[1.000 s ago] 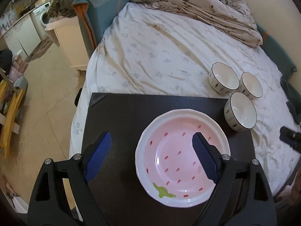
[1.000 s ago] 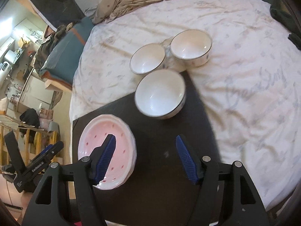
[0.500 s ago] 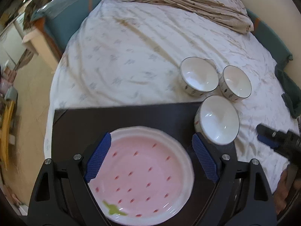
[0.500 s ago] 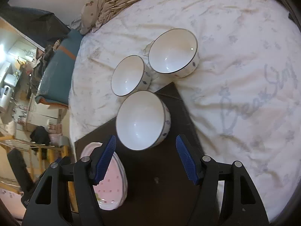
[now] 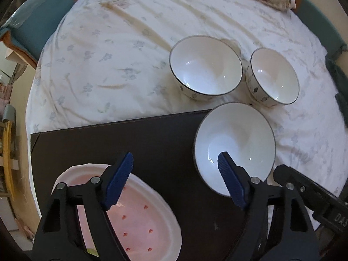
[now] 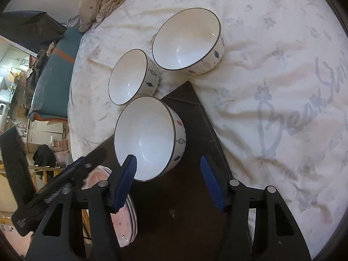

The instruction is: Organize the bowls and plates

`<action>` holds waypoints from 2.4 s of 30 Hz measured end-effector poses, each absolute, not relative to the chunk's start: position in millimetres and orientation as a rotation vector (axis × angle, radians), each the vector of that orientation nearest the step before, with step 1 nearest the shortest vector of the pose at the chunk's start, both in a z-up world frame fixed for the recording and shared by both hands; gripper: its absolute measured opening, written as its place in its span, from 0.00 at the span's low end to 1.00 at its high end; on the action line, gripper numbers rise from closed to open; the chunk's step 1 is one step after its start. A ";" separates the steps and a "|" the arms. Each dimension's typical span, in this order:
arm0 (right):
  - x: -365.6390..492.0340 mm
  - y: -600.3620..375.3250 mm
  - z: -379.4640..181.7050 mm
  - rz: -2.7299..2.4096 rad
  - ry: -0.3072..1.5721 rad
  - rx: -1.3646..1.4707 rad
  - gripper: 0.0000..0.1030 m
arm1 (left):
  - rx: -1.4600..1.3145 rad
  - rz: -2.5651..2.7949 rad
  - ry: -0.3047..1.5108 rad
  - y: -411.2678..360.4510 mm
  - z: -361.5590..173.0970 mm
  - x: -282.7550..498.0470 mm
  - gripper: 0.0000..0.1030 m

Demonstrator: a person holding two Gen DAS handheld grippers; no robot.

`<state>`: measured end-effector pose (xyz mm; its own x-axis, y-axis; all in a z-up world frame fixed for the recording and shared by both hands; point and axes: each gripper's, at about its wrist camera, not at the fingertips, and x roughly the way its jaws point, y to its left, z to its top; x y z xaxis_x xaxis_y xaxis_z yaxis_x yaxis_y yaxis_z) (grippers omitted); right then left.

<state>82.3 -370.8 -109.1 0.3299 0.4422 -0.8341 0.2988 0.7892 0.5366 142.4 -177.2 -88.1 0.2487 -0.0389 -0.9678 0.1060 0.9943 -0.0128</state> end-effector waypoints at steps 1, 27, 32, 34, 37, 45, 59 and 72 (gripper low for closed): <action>84.1 -370.1 -109.7 0.107 1.261 0.699 0.59 | 0.065 -0.086 1.315 -178.4 -90.3 142.8 0.75; 110.6 -346.6 -135.9 0.081 1.355 0.552 0.18 | 0.105 -0.049 1.434 -206.4 -128.7 152.7 0.09; 109.8 -345.4 -134.2 0.092 1.346 0.558 0.19 | 0.141 -0.056 1.403 -205.1 -111.0 147.6 0.09; 108.3 -341.1 -130.4 0.108 1.338 0.539 0.19 | 0.148 -0.055 1.388 -205.4 -100.9 144.6 0.09; 105.1 -337.6 -122.1 0.130 1.319 0.544 0.18 | 0.147 -0.051 1.373 -200.9 -88.5 136.8 0.09; 98.3 -323.5 -89.8 0.201 1.240 0.538 0.18 | 0.124 -0.041 1.347 -173.7 -65.8 124.6 0.10; 62.8 -276.6 -55.2 0.301 1.186 0.420 0.19 | 0.076 -0.064 1.302 -122.8 -38.3 77.7 0.10; 35.6 -218.6 -60.4 0.393 1.201 0.359 0.19 | 0.023 -0.079 1.304 -56.5 -41.8 43.6 0.11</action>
